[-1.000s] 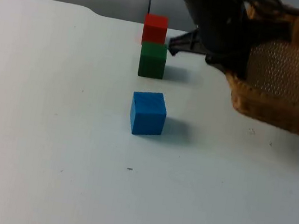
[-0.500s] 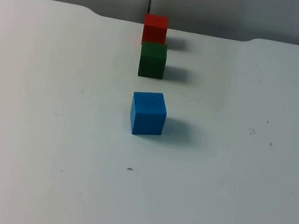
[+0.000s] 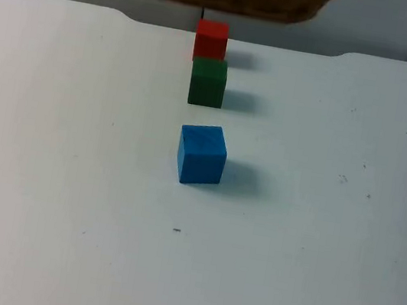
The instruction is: Pick up the basket with the left hand and place the blue cube into the basket with the right hand.
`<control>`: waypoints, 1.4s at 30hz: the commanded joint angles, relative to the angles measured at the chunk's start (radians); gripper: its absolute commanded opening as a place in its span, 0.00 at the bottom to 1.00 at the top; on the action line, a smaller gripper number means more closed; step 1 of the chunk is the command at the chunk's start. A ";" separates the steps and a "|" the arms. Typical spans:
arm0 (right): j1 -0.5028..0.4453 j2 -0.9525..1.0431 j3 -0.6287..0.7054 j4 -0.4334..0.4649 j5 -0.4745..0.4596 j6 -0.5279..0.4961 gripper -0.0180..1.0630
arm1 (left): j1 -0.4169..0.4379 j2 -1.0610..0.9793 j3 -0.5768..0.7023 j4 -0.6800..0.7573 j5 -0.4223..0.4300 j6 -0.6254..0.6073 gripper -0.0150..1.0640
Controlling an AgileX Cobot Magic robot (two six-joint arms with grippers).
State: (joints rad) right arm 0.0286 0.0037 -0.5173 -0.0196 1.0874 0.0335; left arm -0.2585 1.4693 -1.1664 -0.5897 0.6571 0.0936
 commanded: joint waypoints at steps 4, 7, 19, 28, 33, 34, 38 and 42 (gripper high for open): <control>-0.005 -0.004 0.009 -0.008 -0.009 0.004 0.98 | 0.177 -0.182 0.267 -0.078 0.005 0.150 0.01; -0.005 -0.004 0.009 -0.008 -0.009 0.004 0.98 | 0.273 -0.242 0.360 -0.123 0.062 0.250 0.01; -0.005 -0.004 0.009 0.008 -0.009 -0.011 0.98 | 0.545 -0.382 0.624 -0.185 0.168 0.488 0.01; -0.005 -0.004 -0.034 0.027 -0.012 -0.011 0.98 | 0.545 -0.382 0.678 -0.227 0.238 0.598 0.01; -0.005 -0.004 -0.096 0.051 -0.045 -0.011 0.97 | 0.545 -0.382 0.668 -0.216 0.277 0.607 0.01; -0.005 0.020 -0.110 0.062 -0.048 -0.011 0.97 | 0.545 -0.382 0.657 -0.201 0.298 0.607 0.01; -0.005 0.118 -0.141 0.130 -0.066 -0.064 0.97 | 0.545 -0.379 0.641 -0.185 0.318 0.614 0.01; -0.005 0.187 -0.162 0.132 -0.110 -0.072 0.97 | 0.545 -0.377 0.638 -0.185 0.321 0.614 0.01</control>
State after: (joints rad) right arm 0.0286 0.1681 -0.6657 0.1031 1.0096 -0.0221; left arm 0.2824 1.0975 -0.5153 -0.7521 0.9582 0.7037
